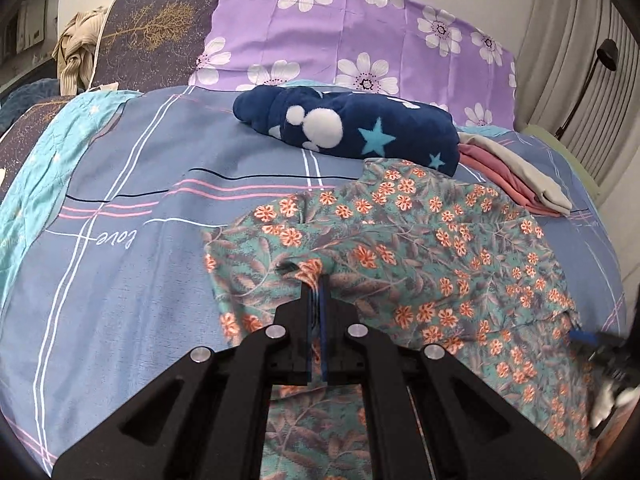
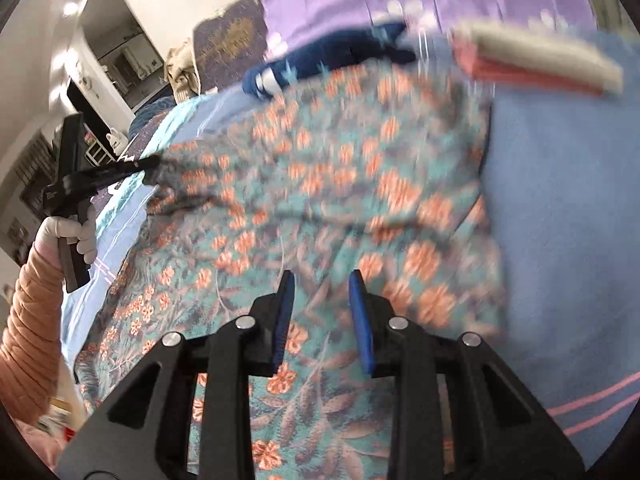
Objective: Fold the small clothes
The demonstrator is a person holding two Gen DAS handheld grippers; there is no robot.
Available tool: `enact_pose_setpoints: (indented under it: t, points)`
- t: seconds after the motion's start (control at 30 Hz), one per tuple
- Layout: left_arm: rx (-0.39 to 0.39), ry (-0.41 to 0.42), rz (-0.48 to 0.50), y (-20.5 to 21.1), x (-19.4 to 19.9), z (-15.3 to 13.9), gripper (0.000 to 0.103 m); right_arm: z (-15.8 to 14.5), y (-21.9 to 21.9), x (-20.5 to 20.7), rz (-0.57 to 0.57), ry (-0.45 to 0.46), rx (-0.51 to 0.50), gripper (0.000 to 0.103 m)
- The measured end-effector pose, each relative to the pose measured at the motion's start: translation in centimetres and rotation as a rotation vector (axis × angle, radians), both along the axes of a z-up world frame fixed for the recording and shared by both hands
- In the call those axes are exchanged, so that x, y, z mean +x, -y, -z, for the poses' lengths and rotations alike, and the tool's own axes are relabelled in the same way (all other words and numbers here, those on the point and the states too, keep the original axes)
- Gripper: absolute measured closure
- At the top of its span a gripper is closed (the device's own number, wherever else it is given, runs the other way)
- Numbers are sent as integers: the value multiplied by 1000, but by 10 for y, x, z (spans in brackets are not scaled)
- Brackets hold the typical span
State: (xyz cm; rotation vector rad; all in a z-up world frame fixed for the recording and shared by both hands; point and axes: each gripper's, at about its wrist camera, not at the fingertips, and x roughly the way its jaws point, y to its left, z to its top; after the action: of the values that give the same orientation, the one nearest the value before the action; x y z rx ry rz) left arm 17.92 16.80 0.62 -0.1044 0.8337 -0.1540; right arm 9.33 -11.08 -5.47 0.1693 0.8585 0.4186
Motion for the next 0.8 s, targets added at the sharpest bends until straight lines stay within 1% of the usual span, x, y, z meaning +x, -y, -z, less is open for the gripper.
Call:
enact_pose_setpoints:
  t: [0.07,0.1,0.17,0.2,0.27,0.33,0.37,0.4,0.47,0.5,0.53,0.63,0.7,0.77,0.8]
  points:
    - [-7,-9,-10,-5,0,2,101,-11,13,9,53,25,-24,70]
    - [-21,-13,-14,-8,0,4,101,-13,20,15,88,22,-34,70]
    - [-26,-21,-13,-9,0,8,101,-11,36,29,165,-6,-66,69]
    - [-17,-34,-9,-7,0,11,100,-8,39,34,181,-19,-81,68]
    - [22,-72,-10,-5,2,22,97,1,48,43,206,-49,-102,68]
    - [62,-103,-36,-7,3,33,94,8,55,50,220,-75,-88,68]
    - [68,-109,-47,-10,3,35,93,10,60,56,232,-87,-68,68]
    - [55,-111,-53,-13,4,36,90,12,65,61,243,-98,-53,68]
    - [8,-103,-61,-20,5,34,79,12,74,71,272,-111,-37,68]
    - [-9,-98,-64,-22,6,32,69,11,76,74,277,-112,-35,68]
    - [-26,-92,-64,-24,9,31,63,10,76,76,279,-111,-34,68]
    - [-62,-108,-59,-24,26,34,62,7,72,83,262,-101,-44,68]
    - [-104,-149,-48,-22,44,40,63,6,69,85,250,-98,-51,67]
    - [-137,-180,-31,-18,56,45,65,5,67,88,245,-95,-50,67]
    - [-144,-189,-31,-16,61,47,80,4,67,89,245,-92,-50,67]
